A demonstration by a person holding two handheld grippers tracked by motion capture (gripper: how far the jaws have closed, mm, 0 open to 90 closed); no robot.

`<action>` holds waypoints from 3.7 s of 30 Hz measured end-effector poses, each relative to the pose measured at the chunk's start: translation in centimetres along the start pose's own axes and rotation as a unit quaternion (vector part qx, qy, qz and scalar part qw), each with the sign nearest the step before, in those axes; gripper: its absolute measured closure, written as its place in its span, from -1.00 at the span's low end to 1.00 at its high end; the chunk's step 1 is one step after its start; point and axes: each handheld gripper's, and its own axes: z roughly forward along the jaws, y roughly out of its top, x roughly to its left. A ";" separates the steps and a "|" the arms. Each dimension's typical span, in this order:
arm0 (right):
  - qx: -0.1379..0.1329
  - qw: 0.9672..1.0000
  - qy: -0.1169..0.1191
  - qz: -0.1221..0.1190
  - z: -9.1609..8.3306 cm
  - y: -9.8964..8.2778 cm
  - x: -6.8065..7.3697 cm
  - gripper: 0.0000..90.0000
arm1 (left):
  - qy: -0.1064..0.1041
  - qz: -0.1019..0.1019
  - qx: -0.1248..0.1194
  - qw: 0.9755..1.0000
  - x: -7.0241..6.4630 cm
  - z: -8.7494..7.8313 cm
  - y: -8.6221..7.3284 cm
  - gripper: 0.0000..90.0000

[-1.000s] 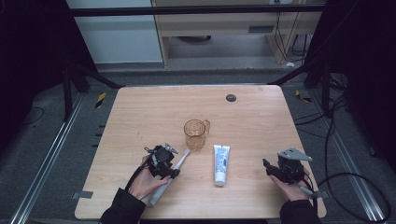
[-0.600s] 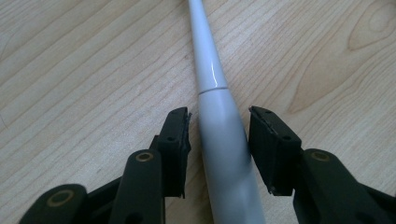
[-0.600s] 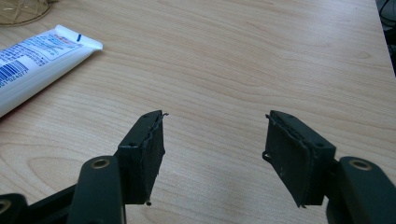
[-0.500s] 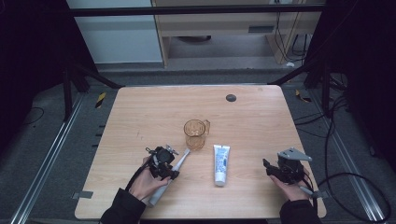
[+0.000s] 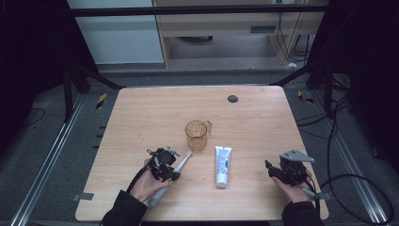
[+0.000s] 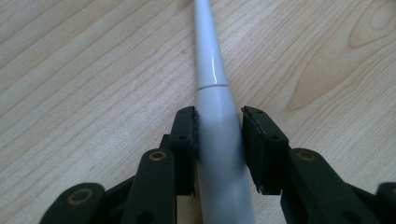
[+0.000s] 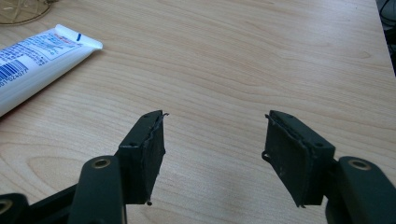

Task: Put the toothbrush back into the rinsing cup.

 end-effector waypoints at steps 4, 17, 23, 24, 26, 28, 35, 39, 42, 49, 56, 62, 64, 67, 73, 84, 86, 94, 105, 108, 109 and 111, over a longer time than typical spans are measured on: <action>0.000 1.000 0.000 0.001 0.0 0.0 0.0 -0.16 | 0.002 -0.001 0.002 1.000 -0.1 0.0 0.1 0.48; 0.003 1.000 0.000 0.003 0.0 0.0 -0.1 -0.15 | -0.014 -0.003 0.000 1.000 0.3 -0.6 0.1 0.49; 0.002 1.000 -0.001 0.003 0.0 0.0 -0.1 -0.15 | -0.013 -0.003 -0.022 1.000 0.3 -2.0 -0.1 0.50; 0.002 1.000 -0.001 0.004 0.0 0.0 -0.1 -0.15 | -0.013 -0.002 -0.025 1.000 0.4 -2.2 -0.1 0.50; 0.003 1.000 -0.001 0.004 0.0 0.0 -0.1 -0.15 | -0.011 -0.003 -0.035 0.999 0.4 -2.8 -0.2 0.50; 0.002 1.000 0.000 0.003 0.0 0.0 -0.1 -0.15 | -0.011 -0.006 -0.046 0.999 0.5 -3.4 -0.3 0.50; 0.002 1.000 -0.002 0.003 0.0 -0.1 -0.2 -0.15 | -0.002 -0.012 -0.093 0.996 1.0 -5.6 -0.6 0.50; 0.001 1.000 -0.002 0.001 0.0 -0.1 -0.3 -0.15 | 0.009 -0.017 -0.130 0.991 1.2 -6.9 -0.8 0.50; 0.001 1.000 -0.002 0.001 0.0 -0.1 -0.3 -0.14 | 0.017 -0.017 -0.149 0.989 1.2 -7.6 -1.0 0.50; 0.000 1.000 -0.002 0.001 0.0 -0.1 -0.3 -0.14 | 0.034 -0.012 -0.201 0.979 1.1 -9.0 -1.0 0.50; -0.001 1.000 -0.005 0.002 0.0 -0.1 -0.2 -0.14 | 0.057 -0.022 -0.258 0.964 1.6 -10.7 -0.7 0.50; -0.006 1.000 -0.008 0.003 -0.1 -0.1 -0.3 -0.14 | 0.077 -0.033 -0.302 0.950 2.4 -11.7 0.2 0.50; -0.006 1.000 -0.009 0.005 -0.1 -0.1 -0.3 -0.14 | 0.078 -0.036 -0.311 0.947 2.5 -11.8 0.5 0.50; -0.007 1.000 -0.009 0.004 -0.1 -0.1 -0.3 -0.13 | 0.080 -0.039 -0.326 0.941 2.6 -12.1 1.0 0.50; -0.009 1.000 -0.010 0.002 -0.1 -0.1 -0.3 -0.12 | 0.086 -0.041 -0.359 0.929 2.3 -12.4 2.6 0.50; -0.012 1.000 -0.010 0.002 -0.1 -0.2 -0.4 -0.12 | 0.087 -0.049 -0.413 0.905 1.9 -12.5 5.0 0.50; -0.012 1.000 -0.009 0.003 -0.1 -0.2 -0.4 -0.12 | 0.089 -0.051 -0.423 0.900 1.9 -12.4 5.3 0.50; -0.012 1.000 -0.011 0.002 0.0 -0.2 -0.5 -0.12 | 0.092 -0.063 -0.443 0.890 2.2 -11.9 6.0 0.50; -0.012 1.000 -0.010 0.005 0.1 -0.2 -0.6 -0.11 | 0.093 -0.072 -0.479 0.870 2.3 -12.0 7.3 0.50; -0.012 1.000 -0.011 0.004 0.1 -0.3 -0.6 -0.11 | 0.091 -0.073 -0.490 0.864 2.3 -12.1 7.7 0.50; -0.012 1.000 -0.011 0.005 0.1 -0.3 -0.6 -0.11 | 0.091 -0.074 -0.493 0.862 2.2 -12.1 7.8 0.50; -0.012 1.000 -0.011 0.005 0.1 -0.3 -0.6 -0.11 | 0.090 -0.075 -0.498 0.859 2.2 -12.0 8.0 0.50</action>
